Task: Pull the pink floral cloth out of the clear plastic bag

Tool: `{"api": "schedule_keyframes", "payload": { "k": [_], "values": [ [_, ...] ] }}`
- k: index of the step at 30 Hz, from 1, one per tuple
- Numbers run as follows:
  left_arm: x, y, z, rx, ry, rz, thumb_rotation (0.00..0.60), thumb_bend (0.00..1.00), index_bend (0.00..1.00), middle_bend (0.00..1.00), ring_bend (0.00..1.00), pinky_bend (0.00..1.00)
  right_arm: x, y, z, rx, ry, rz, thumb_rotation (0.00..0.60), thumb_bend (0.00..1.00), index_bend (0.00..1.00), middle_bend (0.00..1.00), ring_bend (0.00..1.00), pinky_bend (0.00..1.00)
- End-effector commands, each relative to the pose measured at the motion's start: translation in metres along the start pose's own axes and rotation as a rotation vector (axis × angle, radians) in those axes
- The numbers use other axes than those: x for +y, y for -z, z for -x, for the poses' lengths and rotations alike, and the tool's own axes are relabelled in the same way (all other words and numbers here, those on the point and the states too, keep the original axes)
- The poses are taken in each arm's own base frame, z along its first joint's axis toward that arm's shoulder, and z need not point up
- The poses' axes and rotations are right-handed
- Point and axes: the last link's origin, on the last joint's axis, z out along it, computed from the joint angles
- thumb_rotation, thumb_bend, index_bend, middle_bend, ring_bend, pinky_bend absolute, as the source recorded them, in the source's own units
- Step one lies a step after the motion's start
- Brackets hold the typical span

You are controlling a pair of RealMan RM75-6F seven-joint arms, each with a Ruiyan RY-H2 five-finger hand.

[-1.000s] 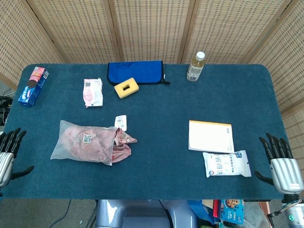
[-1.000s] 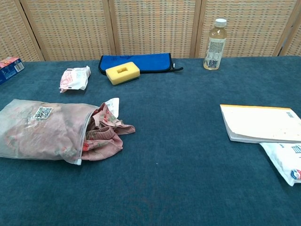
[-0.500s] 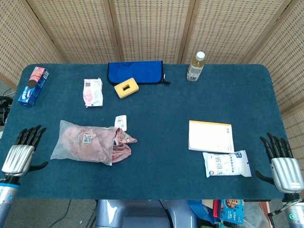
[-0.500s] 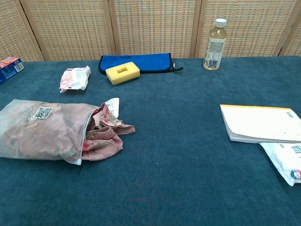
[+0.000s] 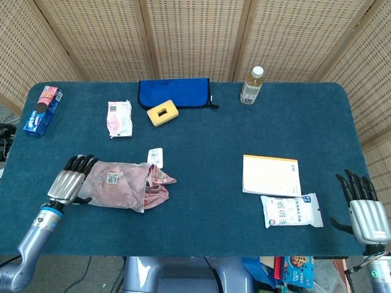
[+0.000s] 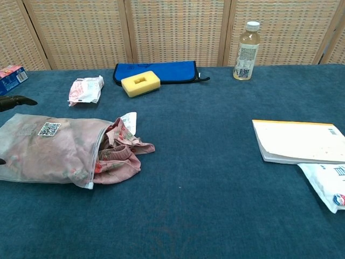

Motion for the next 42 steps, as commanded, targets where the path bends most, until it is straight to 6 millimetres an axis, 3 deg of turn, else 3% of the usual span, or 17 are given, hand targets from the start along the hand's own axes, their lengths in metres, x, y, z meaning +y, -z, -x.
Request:
{"api": "schedule_keyframes", "payload": {
  "k": [1, 5, 8, 10, 15, 19, 24, 30, 39, 42],
  "values": [
    [0.006, -0.010, 0.003, -0.009, 0.005, 0.004, 0.600, 0.12, 0.00, 0.00, 0.00, 0.00, 0.001, 0.000, 0.000, 0.000, -0.001, 0.004, 0.600, 0.00, 0.00, 0.00, 0.00, 0.00],
    [0.012, -0.018, 0.009, -0.039, 0.037, 0.008, 0.600, 0.12, 0.00, 0.00, 0.00, 0.01, 0.003, -0.001, -0.001, 0.004, -0.006, 0.014, 0.600, 0.00, 0.00, 0.00, 0.00, 0.00],
    [0.016, -0.023, 0.016, -0.058, 0.106, 0.004, 0.600, 0.12, 0.00, 0.01, 0.03, 0.14, 0.005, -0.001, -0.002, 0.005, -0.009, 0.019, 0.600, 0.00, 0.00, 0.00, 0.00, 0.00],
    [0.016, -0.026, 0.018, -0.050, 0.121, 0.006, 0.600, 0.12, 0.02, 0.08, 0.11, 0.25, 0.005, -0.001, -0.002, 0.005, -0.010, 0.017, 0.600, 0.00, 0.00, 0.00, 0.00, 0.00],
    [0.017, -0.029, 0.021, -0.028, 0.150, 0.011, 0.600, 0.18, 0.30, 0.35, 0.34, 0.44, 0.004, 0.000, -0.003, 0.007, -0.009, 0.017, 0.600, 0.00, 0.00, 0.00, 0.00, 0.00],
    [0.018, -0.031, 0.021, 0.005, 0.168, 0.035, 0.600, 0.29, 0.44, 0.44, 0.42, 0.51, 0.003, 0.000, -0.002, 0.005, -0.005, 0.013, 0.600, 0.00, 0.00, 0.00, 0.00, 0.00],
    [0.029, -0.025, 0.006, 0.124, 0.265, 0.138, 0.600, 0.36, 0.51, 0.49, 0.46, 0.54, -0.001, -0.001, -0.002, -0.018, -0.057, -0.025, 0.600, 0.00, 0.00, 0.00, 0.00, 0.00],
    [0.048, -0.019, -0.020, 0.241, 0.336, 0.301, 0.600, 0.36, 0.54, 0.50, 0.48, 0.55, -0.003, -0.007, -0.006, -0.042, -0.116, -0.082, 0.600, 0.00, 0.00, 0.00, 0.00, 0.00],
    [0.084, -0.036, -0.059, 0.292, 0.382, 0.448, 0.600, 0.36, 0.55, 0.51, 0.48, 0.54, -0.015, -0.023, -0.028, -0.100, -0.314, -0.197, 0.600, 0.00, 0.02, 0.00, 0.00, 0.00],
    [0.104, -0.041, -0.065, 0.266, 0.492, 0.485, 0.600, 0.36, 0.56, 0.51, 0.48, 0.55, -0.021, -0.032, -0.038, -0.108, -0.396, -0.233, 0.600, 0.00, 0.07, 0.00, 0.00, 0.00]
  ]
}}
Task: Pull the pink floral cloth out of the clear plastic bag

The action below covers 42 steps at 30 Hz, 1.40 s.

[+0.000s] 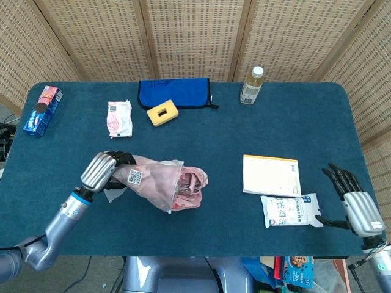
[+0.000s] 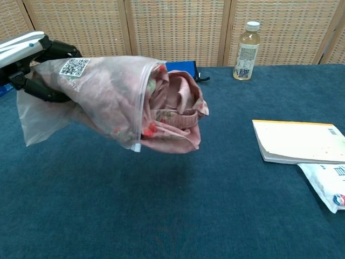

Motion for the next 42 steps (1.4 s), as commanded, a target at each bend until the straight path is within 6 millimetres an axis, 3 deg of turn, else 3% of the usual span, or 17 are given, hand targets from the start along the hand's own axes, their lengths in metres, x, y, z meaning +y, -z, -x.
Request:
{"api": "schedule_keyframes", "payload": {
  "k": [1, 4, 11, 16, 27, 42],
  "values": [
    [0.018, -0.017, 0.005, -0.004, 0.151, 0.019, 0.600, 0.36, 0.57, 0.51, 0.48, 0.55, -0.013, -0.015, -0.014, -0.023, -0.105, -0.070, 0.600, 0.00, 0.09, 0.00, 0.00, 0.00],
    [0.026, -0.027, 0.009, 0.009, 0.231, 0.021, 0.600, 0.36, 0.58, 0.51, 0.48, 0.55, -0.020, -0.023, -0.021, -0.020, -0.157, -0.096, 0.600, 0.00, 0.12, 0.00, 0.00, 0.00],
    [0.055, -0.058, 0.040, 0.037, 0.535, -0.015, 0.600, 0.36, 0.58, 0.52, 0.48, 0.55, -0.052, -0.050, -0.041, -0.022, -0.256, -0.173, 0.600, 0.00, 0.19, 0.00, 0.00, 0.00],
    [0.066, -0.065, 0.050, 0.048, 0.647, -0.033, 0.600, 0.36, 0.58, 0.52, 0.48, 0.55, -0.071, -0.059, -0.049, -0.041, -0.291, -0.180, 0.600, 0.00, 0.22, 0.00, 0.00, 0.00],
    [0.073, -0.067, 0.056, 0.083, 0.657, -0.008, 0.600, 0.36, 0.59, 0.53, 0.48, 0.55, -0.103, -0.082, -0.064, -0.124, -0.394, -0.176, 0.600, 0.00, 0.27, 0.00, 0.00, 0.00],
    [0.088, -0.079, 0.065, 0.052, 0.655, 0.012, 0.600, 0.36, 0.59, 0.53, 0.48, 0.55, -0.143, -0.096, -0.049, -0.157, -0.371, -0.234, 0.600, 0.00, 0.27, 0.00, 0.00, 0.00]
  ]
}}
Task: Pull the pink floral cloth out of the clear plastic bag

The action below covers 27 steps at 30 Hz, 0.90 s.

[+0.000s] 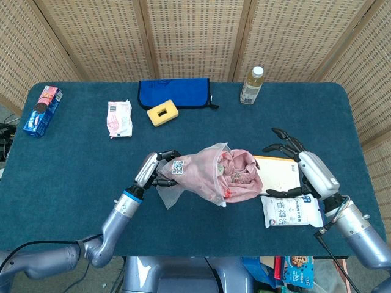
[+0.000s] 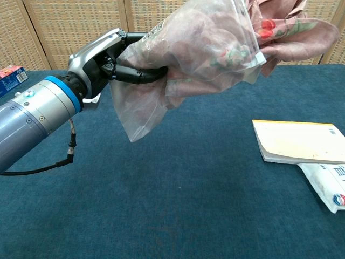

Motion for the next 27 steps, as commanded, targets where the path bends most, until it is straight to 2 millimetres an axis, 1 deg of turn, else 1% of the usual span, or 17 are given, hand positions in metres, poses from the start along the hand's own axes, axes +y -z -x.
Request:
{"api": "schedule_keyframes", "payload": {
  "k": [1, 10, 13, 15, 20, 27],
  "values": [
    [0.001, -0.003, 0.003, 0.000, 0.008, -0.003, 0.600, 0.36, 0.59, 0.53, 0.48, 0.55, -0.011, -0.008, 0.009, -0.019, 0.007, -0.020, 0.600, 0.00, 0.27, 0.00, 0.00, 0.00],
    [0.001, -0.010, 0.008, 0.012, 0.035, -0.012, 0.600, 0.36, 0.59, 0.53, 0.48, 0.55, -0.023, -0.026, 0.033, -0.069, 0.061, -0.014, 0.600, 0.00, 0.27, 0.00, 0.00, 0.00],
    [0.000, -0.011, 0.012, 0.003, 0.051, -0.018, 0.600, 0.36, 0.59, 0.53, 0.48, 0.55, -0.027, -0.036, 0.042, -0.086, 0.093, -0.010, 0.600, 0.00, 0.27, 0.00, 0.00, 0.00],
    [-0.001, -0.011, 0.013, 0.000, 0.051, -0.018, 0.600, 0.36, 0.59, 0.53, 0.48, 0.55, -0.029, -0.039, 0.047, -0.085, 0.092, -0.005, 0.600, 0.00, 0.27, 0.00, 0.00, 0.00],
    [-0.002, -0.012, 0.015, -0.008, 0.044, -0.020, 0.600, 0.36, 0.59, 0.53, 0.48, 0.55, -0.038, -0.045, 0.054, -0.088, 0.087, -0.007, 0.600, 0.00, 0.27, 0.00, 0.00, 0.00],
    [-0.002, -0.012, 0.019, -0.013, 0.046, -0.017, 0.600, 0.36, 0.59, 0.53, 0.48, 0.55, -0.046, -0.051, 0.056, -0.095, 0.061, 0.017, 0.600, 0.00, 0.27, 0.00, 0.00, 0.00]
  ]
}}
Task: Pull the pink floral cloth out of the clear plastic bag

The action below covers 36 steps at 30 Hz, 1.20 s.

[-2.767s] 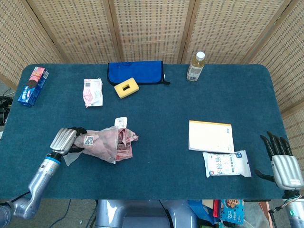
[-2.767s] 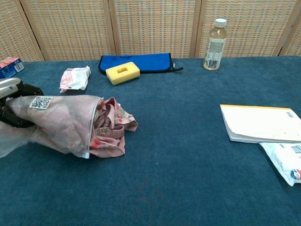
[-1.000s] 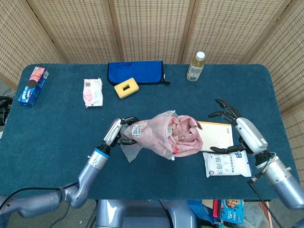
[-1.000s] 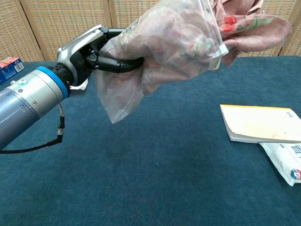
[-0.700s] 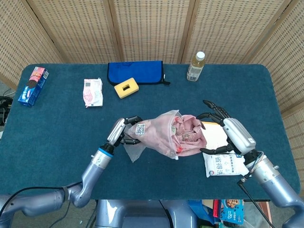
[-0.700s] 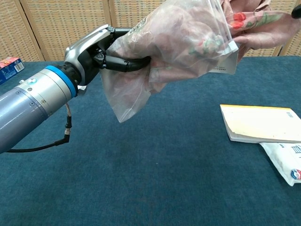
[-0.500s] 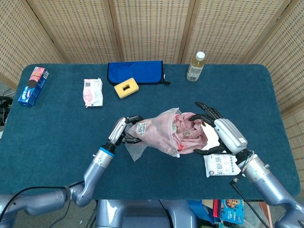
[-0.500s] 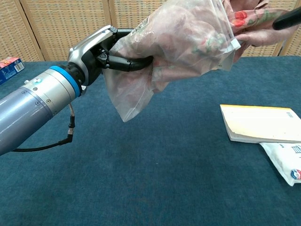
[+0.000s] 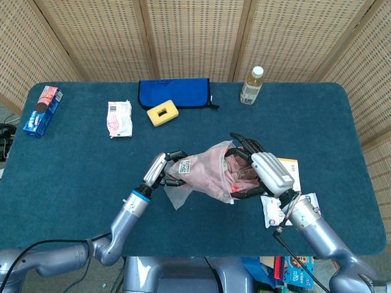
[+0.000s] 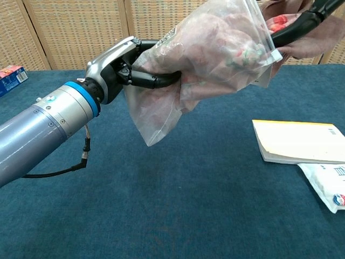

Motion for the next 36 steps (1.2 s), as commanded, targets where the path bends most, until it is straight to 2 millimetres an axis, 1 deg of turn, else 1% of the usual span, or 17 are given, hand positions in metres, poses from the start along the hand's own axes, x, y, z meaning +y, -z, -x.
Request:
{"api": "schedule_keyframes", "payload": {
  "k": [1, 13, 14, 16, 19, 20, 24, 27, 28, 30, 34, 36],
  "values": [
    [0.001, 0.000, 0.001, 0.000, 0.001, 0.003, 0.600, 0.36, 0.59, 0.53, 0.48, 0.55, -0.006, -0.003, 0.001, -0.014, -0.032, 0.010, 0.600, 0.00, 0.27, 0.00, 0.00, 0.00],
    [0.008, 0.000, 0.002, -0.002, 0.018, 0.021, 0.600, 0.36, 0.59, 0.53, 0.48, 0.55, -0.016, -0.009, 0.008, -0.044, -0.034, 0.011, 0.600, 0.01, 0.27, 0.00, 0.00, 0.00],
    [0.008, 0.000, 0.002, -0.002, 0.018, 0.022, 0.600, 0.36, 0.59, 0.53, 0.48, 0.55, -0.016, -0.009, 0.008, -0.044, -0.031, 0.009, 0.600, 0.04, 0.28, 0.00, 0.00, 0.00],
    [0.009, 0.000, 0.002, -0.002, 0.015, 0.022, 0.600, 0.36, 0.59, 0.53, 0.48, 0.55, -0.017, -0.010, 0.009, -0.046, -0.025, 0.006, 0.600, 0.17, 0.36, 0.00, 0.00, 0.00],
    [0.008, 0.001, 0.002, -0.005, 0.012, 0.018, 0.600, 0.36, 0.59, 0.53, 0.48, 0.55, -0.018, -0.011, 0.011, -0.049, -0.020, 0.003, 0.600, 0.34, 0.47, 0.00, 0.00, 0.00],
    [0.008, 0.001, 0.002, -0.007, 0.008, 0.015, 0.600, 0.36, 0.59, 0.53, 0.48, 0.55, -0.018, -0.011, 0.011, -0.050, -0.018, 0.003, 0.600, 0.36, 0.49, 0.00, 0.00, 0.00],
    [0.010, 0.002, 0.002, -0.015, 0.005, 0.015, 0.600, 0.36, 0.59, 0.53, 0.48, 0.55, -0.017, -0.012, 0.013, -0.052, -0.020, 0.004, 0.600, 0.57, 0.59, 0.00, 0.00, 0.00],
    [0.013, 0.002, 0.003, -0.018, 0.002, 0.019, 0.600, 0.36, 0.59, 0.53, 0.48, 0.55, -0.016, -0.012, 0.015, -0.055, -0.017, 0.006, 0.600, 0.69, 0.64, 0.00, 0.00, 0.00],
    [0.014, 0.002, 0.003, -0.021, 0.002, 0.020, 0.600, 0.36, 0.59, 0.53, 0.48, 0.55, -0.016, -0.013, 0.016, -0.056, -0.017, 0.005, 0.600, 0.72, 0.66, 0.00, 0.00, 0.00],
    [0.015, 0.003, 0.003, -0.025, -0.008, 0.020, 0.600, 0.36, 0.59, 0.52, 0.48, 0.55, -0.015, -0.012, 0.018, -0.054, -0.022, 0.001, 0.600, 0.73, 0.67, 0.00, 0.00, 0.00],
    [0.018, 0.005, 0.002, -0.032, -0.025, 0.019, 0.600, 0.36, 0.59, 0.50, 0.48, 0.55, -0.014, -0.011, 0.022, -0.061, -0.025, -0.002, 0.600, 0.73, 0.68, 0.00, 0.00, 0.00],
    [0.016, 0.008, -0.005, -0.016, -0.070, 0.016, 0.600, 0.36, 0.59, 0.49, 0.48, 0.55, -0.010, -0.011, 0.028, -0.076, -0.029, 0.002, 0.600, 0.73, 0.69, 0.00, 0.00, 0.00]
  ]
}}
